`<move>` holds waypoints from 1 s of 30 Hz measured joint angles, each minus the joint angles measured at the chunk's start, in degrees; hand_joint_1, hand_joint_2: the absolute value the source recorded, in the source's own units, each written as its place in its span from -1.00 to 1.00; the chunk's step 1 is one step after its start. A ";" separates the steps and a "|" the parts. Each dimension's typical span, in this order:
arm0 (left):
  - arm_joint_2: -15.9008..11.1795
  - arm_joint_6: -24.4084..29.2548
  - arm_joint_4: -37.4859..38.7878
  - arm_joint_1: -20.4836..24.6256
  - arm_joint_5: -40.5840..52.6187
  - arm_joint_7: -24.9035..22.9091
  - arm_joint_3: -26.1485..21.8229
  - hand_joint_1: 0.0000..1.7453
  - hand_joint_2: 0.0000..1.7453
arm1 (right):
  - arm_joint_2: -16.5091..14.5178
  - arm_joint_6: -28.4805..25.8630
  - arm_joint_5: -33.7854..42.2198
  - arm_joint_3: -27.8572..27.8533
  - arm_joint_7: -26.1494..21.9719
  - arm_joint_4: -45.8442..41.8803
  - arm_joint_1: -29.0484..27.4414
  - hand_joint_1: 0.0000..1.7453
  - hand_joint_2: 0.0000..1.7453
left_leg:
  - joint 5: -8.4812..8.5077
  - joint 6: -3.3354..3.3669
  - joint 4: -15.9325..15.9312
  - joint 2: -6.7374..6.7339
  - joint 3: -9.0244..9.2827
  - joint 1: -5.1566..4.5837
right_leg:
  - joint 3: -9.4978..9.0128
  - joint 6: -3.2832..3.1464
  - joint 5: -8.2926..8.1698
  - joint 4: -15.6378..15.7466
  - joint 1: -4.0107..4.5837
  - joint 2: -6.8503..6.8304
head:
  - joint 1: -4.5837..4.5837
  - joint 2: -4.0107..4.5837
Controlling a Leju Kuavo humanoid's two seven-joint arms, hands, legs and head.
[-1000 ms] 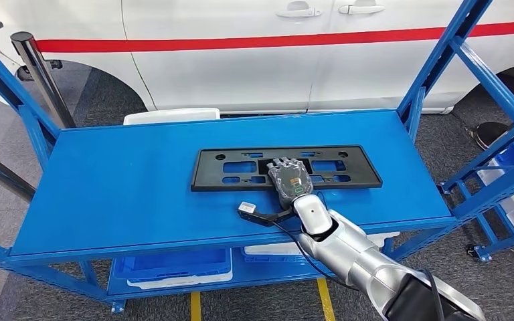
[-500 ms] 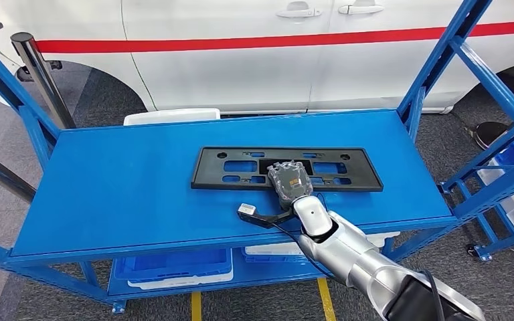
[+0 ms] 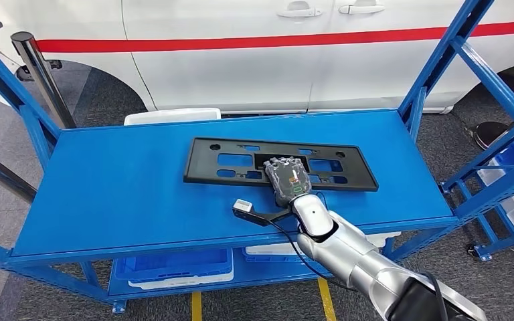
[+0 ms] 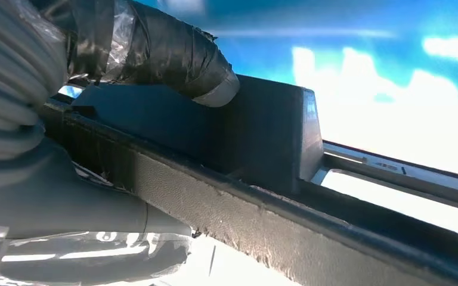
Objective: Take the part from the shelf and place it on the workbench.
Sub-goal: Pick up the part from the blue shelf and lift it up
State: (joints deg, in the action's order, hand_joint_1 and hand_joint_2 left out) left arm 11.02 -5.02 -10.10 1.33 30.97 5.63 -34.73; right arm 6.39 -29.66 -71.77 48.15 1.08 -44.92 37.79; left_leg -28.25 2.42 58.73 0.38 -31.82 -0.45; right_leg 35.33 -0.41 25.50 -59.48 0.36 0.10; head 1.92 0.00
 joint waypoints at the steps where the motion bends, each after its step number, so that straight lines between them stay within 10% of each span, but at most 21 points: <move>1: 0.00 0.37 0.00 -0.01 0.05 -0.01 0.00 -1.00 1.00 | 0.57 -0.14 0.99 -0.22 -0.51 -2.94 -0.11 1.00 1.00 | -0.02 0.03 0.05 0.00 -0.03 -0.06 | 0.01 0.04 -0.02 0.02 -0.05 0.01 | -0.01 0.00; 10: 0.16 2.63 0.03 -0.55 -0.16 0.89 0.00 -1.00 1.00 | 5.95 0.51 3.32 -1.86 -3.71 -26.65 -0.17 1.00 1.00 | 0.90 0.98 -0.51 -0.04 0.02 -0.10 | 0.17 1.04 0.14 -0.17 -0.35 -0.03 | -0.01 0.00; 15: 0.34 3.21 0.04 -0.60 -0.16 1.47 0.00 -1.00 1.00 | 9.47 -0.50 3.78 -2.05 -5.34 -34.66 -0.68 1.00 1.00 | 1.65 1.57 -0.94 -0.24 -0.34 0.18 | 5.74 2.04 8.13 -14.33 -0.82 -0.03 | 0.00 0.00; 17: 0.37 3.50 0.04 -0.63 -0.26 1.67 -0.01 -1.00 1.00 | 10.47 -0.44 4.31 -2.05 -5.66 -37.18 -1.22 1.00 1.00 | 1.61 1.51 -0.45 -0.18 -0.72 0.24 | 5.30 2.26 6.93 -14.63 -1.12 -0.05 | 0.00 0.00; 21: 0.50 3.71 0.04 -0.62 -0.30 1.77 -0.02 -1.00 1.00 | 11.91 -0.39 5.18 -2.05 -6.03 -41.49 -1.53 1.00 1.00 | 1.51 0.80 0.50 -0.01 -1.50 0.27 | -1.61 1.74 2.02 -1.90 -1.10 0.07 | 0.01 0.00; 25: 0.65 3.58 0.04 -0.70 -0.19 1.78 -0.02 -1.00 1.00 | 12.86 -0.35 5.57 -2.05 -6.26 -44.02 -1.78 1.00 1.00 | 1.60 -0.52 0.78 0.00 -2.11 0.16 | -1.63 0.43 1.29 -0.11 -1.03 0.10 | -0.02 0.00; 30: 0.45 2.18 0.04 -0.45 0.60 0.85 -0.02 -1.00 1.00 | 13.12 -0.33 5.95 -2.04 -6.62 -44.92 -1.79 1.00 1.00 | -7.63 -1.81 13.67 -0.09 -6.49 0.77 | 0.41 -1.06 -0.84 0.43 -1.33 0.44 | -0.02 0.00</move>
State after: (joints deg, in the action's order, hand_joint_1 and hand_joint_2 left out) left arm 11.47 -2.84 -10.05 0.89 31.57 6.48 -34.75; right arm 19.52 -29.99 -65.81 46.11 -5.54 -89.84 36.00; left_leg -35.87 0.60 72.40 0.30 -38.31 0.32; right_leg 35.74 -1.47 24.66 -59.05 -0.97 0.54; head 1.90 0.00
